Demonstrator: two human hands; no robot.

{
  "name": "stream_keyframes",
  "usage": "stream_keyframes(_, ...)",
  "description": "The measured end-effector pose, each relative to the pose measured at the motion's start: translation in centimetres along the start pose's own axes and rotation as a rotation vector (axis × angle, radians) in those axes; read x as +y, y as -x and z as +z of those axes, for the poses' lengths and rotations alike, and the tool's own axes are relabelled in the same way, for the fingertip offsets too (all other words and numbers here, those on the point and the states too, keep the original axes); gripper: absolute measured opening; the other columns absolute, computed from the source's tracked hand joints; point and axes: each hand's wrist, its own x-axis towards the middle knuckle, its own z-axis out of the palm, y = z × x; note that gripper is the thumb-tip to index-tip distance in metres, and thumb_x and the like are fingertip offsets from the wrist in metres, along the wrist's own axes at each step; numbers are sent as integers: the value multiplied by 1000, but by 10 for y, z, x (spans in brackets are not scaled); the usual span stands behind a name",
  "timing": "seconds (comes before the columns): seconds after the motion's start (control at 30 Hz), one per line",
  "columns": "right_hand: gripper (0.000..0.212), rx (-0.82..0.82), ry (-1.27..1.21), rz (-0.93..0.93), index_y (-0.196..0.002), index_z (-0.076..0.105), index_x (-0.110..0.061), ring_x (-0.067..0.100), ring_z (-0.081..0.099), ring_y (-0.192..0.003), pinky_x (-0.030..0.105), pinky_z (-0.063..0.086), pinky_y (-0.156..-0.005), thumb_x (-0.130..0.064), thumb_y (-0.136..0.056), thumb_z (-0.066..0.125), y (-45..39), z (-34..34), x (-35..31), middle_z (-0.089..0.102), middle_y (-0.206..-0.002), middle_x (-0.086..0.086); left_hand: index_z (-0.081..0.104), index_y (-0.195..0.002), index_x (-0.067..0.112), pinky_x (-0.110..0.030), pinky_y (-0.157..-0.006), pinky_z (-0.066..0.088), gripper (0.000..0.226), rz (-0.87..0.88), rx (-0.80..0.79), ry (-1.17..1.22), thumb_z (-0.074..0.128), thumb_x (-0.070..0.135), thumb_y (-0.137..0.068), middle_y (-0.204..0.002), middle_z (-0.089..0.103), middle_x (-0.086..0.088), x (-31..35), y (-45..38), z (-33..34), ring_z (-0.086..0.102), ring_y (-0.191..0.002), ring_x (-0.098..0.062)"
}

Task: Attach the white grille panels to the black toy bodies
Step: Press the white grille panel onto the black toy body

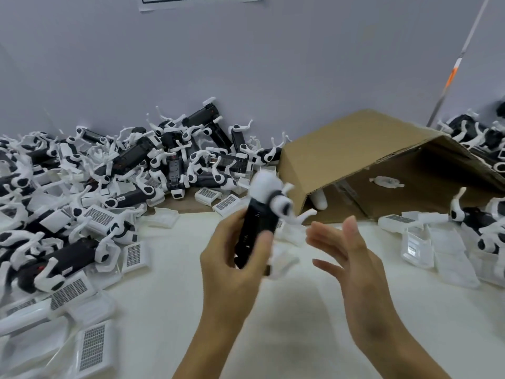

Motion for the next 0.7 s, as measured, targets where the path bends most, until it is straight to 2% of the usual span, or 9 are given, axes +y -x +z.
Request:
stream_keyframes(0.07, 56, 12, 90, -102, -103, 71, -41, -1, 64, -111, 21, 52, -87, -81, -69, 52, 2, -1, 1, 71, -110, -26, 80, -95, 17, -30, -80, 56, 28, -484, -44, 544, 61, 31, -81, -97, 75, -11, 5, -2, 1, 72, -90, -26)
stream_keyframes(0.1, 50, -22, 178, -186, -107, 68, -44, -3, 61, -114, 14, 52, -85, -76, -69, 59, 5, -1, 1, 67, -115, -29, 79, -95, 8, -34, -81, 57, 34, -619, -67, 726, 57, 30, -84, -95, 72, -17, 7, -3, 2, 71, -85, -29)
stream_keyframes(0.17, 51, -146, 351, -366, -114, 65, -45, 0, 52, -127, 9, 45, -93, -66, -68, 76, 11, 0, 5, 57, -130, -25, 75, -101, -2, -39, -84, 52, 41, -735, -85, 865, 53, 30, -87, -94, 66, -22, 12, -2, 5, 65, -80, -30)
stream_keyframes(0.27, 40, -258, 443, -577, -110, 71, -37, 12, 47, -136, 10, 41, -98, -44, -74, 85, 16, 5, 15, 48, -140, -14, 74, -104, -4, -34, -80, 50, 44, -821, -94, 934, 56, 33, -86, -91, 63, -20, 18, 4, 11, 63, -78, -27)
stream_keyframes(0.37, 30, -184, 454, -636, -103, 75, -33, 14, 50, -132, 11, 43, -96, -24, -76, 83, 14, 6, 18, 51, -134, -10, 72, -114, -3, -31, -76, 54, 49, -850, -110, 964, 55, 36, -88, -92, 64, -19, 19, 9, 13, 65, -79, -24)
stream_keyframes(0.47, 32, -162, 463, -647, -100, 72, -38, 11, 51, -130, 14, 44, -97, -24, -74, 84, 13, 4, 18, 49, -129, -7, 73, -115, 0, -28, -69, 60, 49, -864, -145, 999, 54, 36, -88, -93, 67, -17, 20, 13, 16, 68, -79, -24)
stream_keyframes(0.57, 29, -146, 457, -646, -96, 70, -36, 8, 51, -128, 13, 44, -97, -23, -74, 83, 14, 6, 19, 48, -126, -7, 75, -111, 0, -27, -70, 59, 47, -882, -156, 1024, 55, 36, -88, -93, 67, -16, 19, 15, 17, 68, -80, -23)
stream_keyframes(0.7, 32, -135, 441, -678, -98, 68, -35, 17, 52, -129, 26, 52, -92, -19, -74, 83, 16, 9, 18, 48, -126, -5, 73, -113, -2, -26, -71, 58, 46, -885, -154, 1045, 54, 34, -91, -92, 66, -16, 15, 16, 17, 66, -80, -23)
